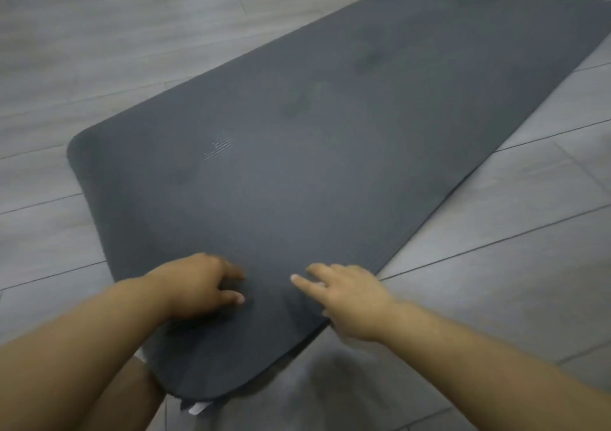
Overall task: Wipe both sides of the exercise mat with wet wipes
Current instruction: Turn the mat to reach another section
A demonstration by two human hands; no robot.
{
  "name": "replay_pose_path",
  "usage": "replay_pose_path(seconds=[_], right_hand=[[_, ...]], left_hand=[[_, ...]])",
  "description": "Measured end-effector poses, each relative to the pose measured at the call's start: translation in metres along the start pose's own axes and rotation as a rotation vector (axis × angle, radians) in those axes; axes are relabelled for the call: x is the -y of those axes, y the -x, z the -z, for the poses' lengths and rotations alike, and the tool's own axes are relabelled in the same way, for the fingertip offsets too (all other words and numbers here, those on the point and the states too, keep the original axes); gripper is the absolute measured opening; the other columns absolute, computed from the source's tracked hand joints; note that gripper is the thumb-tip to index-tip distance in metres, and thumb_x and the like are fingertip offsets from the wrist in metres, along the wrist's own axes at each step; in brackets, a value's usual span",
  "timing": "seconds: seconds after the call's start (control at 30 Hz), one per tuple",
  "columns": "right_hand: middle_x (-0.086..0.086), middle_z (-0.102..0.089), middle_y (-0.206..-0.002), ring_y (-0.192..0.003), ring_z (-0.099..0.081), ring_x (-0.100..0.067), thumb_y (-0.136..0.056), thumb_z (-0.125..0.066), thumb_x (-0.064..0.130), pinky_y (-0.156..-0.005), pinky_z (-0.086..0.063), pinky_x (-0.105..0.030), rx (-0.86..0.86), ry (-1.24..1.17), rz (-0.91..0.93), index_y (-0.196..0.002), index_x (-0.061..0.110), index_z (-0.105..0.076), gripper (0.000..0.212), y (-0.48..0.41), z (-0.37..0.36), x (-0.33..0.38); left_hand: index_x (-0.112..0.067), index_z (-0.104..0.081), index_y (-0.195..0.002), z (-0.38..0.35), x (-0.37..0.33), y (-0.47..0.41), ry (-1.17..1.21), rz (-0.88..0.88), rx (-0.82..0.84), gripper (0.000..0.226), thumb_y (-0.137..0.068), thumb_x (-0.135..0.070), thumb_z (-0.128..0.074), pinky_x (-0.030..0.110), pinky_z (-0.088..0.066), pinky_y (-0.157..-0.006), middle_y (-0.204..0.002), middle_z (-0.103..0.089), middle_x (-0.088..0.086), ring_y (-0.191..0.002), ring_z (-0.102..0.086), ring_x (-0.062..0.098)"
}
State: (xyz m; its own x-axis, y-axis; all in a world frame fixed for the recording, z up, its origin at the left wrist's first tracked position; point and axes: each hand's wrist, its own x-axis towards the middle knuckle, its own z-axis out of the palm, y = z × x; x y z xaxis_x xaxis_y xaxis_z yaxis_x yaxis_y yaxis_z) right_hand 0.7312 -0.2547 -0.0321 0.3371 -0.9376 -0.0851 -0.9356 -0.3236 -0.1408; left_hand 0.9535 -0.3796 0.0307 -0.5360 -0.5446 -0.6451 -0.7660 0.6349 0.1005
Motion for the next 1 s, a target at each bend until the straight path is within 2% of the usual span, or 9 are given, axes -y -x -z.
replay_pose_path(seconds=[0.13, 0.27, 0.37, 0.43, 0.53, 0.63, 0.73, 0.87, 1.0], right_hand=[[-0.01, -0.028, -0.143, -0.118, -0.044, -0.032, -0.09, -0.053, 0.034, -0.092, -0.041, -0.04, 0.174, -0.187, -0.112, -0.148, 0.025, -0.016, 0.07, -0.01, -0.01, 0.033], [-0.01, -0.015, -0.149, -0.13, -0.032, -0.029, -0.083, -0.055, 0.051, -0.104, -0.033, -0.04, 0.269, -0.278, -0.031, -0.148, 0.033, -0.01, 0.082, -0.014, -0.012, 0.043], [-0.014, -0.039, -0.14, -0.113, -0.051, -0.029, -0.072, -0.068, 0.054, -0.088, -0.046, -0.035, 0.237, -0.132, 0.072, -0.143, 0.027, -0.034, 0.084, -0.013, -0.022, 0.048], [-0.004, -0.066, -0.098, -0.073, -0.064, -0.022, -0.06, -0.078, 0.043, -0.056, -0.048, -0.024, 0.121, -0.027, 0.135, -0.116, 0.022, -0.065, 0.061, -0.011, -0.03, 0.043], [0.004, -0.062, -0.067, -0.053, -0.058, -0.018, -0.068, -0.057, 0.029, -0.043, -0.039, -0.019, -0.057, 0.015, 0.11, -0.094, 0.02, -0.073, 0.032, 0.001, -0.03, 0.025], [0.006, -0.062, -0.064, -0.052, -0.057, -0.019, -0.069, -0.04, 0.028, -0.041, -0.04, -0.02, -0.042, 0.031, 0.059, -0.09, 0.024, -0.074, 0.041, 0.033, -0.018, -0.004], [0.007, -0.064, -0.069, -0.056, -0.061, -0.018, -0.073, -0.042, 0.027, -0.043, -0.044, -0.02, 0.143, 0.106, -0.129, -0.092, 0.029, -0.075, 0.038, 0.085, -0.013, -0.04], [-0.003, -0.058, -0.117, -0.109, -0.056, -0.025, -0.095, -0.042, 0.018, -0.084, -0.046, -0.031, 0.535, 0.15, -0.527, -0.116, 0.016, -0.06, 0.027, 0.137, 0.007, -0.067], [-0.005, -0.055, -0.115, -0.107, -0.055, -0.027, -0.088, -0.048, 0.015, -0.082, -0.047, -0.036, 0.454, 0.045, -0.638, -0.118, 0.014, -0.058, 0.031, 0.137, 0.014, -0.054]], left_hand=[[-0.033, -0.044, -0.136, -0.016, 0.017, -0.003, -0.108, 0.029, 0.035, 0.051, -0.09, -0.052, -0.05, 0.031, -0.034, -0.107, -0.142, -0.04, -0.012, -0.128, -0.041, 0.012], [-0.033, -0.043, -0.137, -0.018, 0.021, -0.006, -0.115, 0.03, 0.022, 0.056, -0.087, -0.056, -0.051, 0.032, -0.033, -0.107, -0.143, -0.037, -0.013, -0.13, -0.039, 0.013], [-0.032, -0.046, -0.135, -0.018, 0.025, -0.008, -0.088, 0.044, 0.046, 0.055, -0.086, -0.057, -0.053, 0.034, -0.034, -0.107, -0.14, -0.041, -0.009, -0.127, -0.042, 0.015], [-0.031, -0.051, -0.13, -0.018, 0.025, -0.009, -0.072, 0.037, 0.039, 0.05, -0.087, -0.054, -0.053, 0.034, -0.036, -0.105, -0.135, -0.047, -0.007, -0.123, -0.045, 0.015], [-0.032, -0.057, -0.123, -0.017, 0.018, -0.009, -0.038, 0.006, 0.013, 0.04, -0.089, -0.053, -0.05, 0.031, -0.038, -0.102, -0.127, -0.054, -0.009, -0.117, -0.049, 0.014], [-0.036, -0.058, -0.121, -0.016, 0.007, -0.012, -0.037, -0.027, -0.012, 0.041, -0.088, -0.058, -0.047, 0.034, -0.039, -0.101, -0.126, -0.053, -0.012, -0.117, -0.05, 0.013], [-0.034, -0.054, -0.125, -0.022, -0.011, -0.021, -0.073, -0.094, -0.011, 0.044, -0.088, -0.057, -0.048, 0.035, -0.039, -0.102, -0.131, -0.049, -0.011, -0.121, -0.048, 0.014], [-0.033, -0.051, -0.131, -0.041, -0.048, -0.034, -0.126, -0.198, 0.015, 0.047, -0.089, -0.053, -0.049, 0.036, -0.037, -0.104, -0.139, -0.042, -0.012, -0.127, -0.044, 0.015], [-0.033, -0.044, -0.137, -0.047, -0.072, -0.045, -0.215, -0.243, -0.017, 0.047, -0.092, -0.049, -0.045, 0.034, -0.036, -0.105, -0.145, -0.035, -0.012, -0.131, -0.04, 0.015]])
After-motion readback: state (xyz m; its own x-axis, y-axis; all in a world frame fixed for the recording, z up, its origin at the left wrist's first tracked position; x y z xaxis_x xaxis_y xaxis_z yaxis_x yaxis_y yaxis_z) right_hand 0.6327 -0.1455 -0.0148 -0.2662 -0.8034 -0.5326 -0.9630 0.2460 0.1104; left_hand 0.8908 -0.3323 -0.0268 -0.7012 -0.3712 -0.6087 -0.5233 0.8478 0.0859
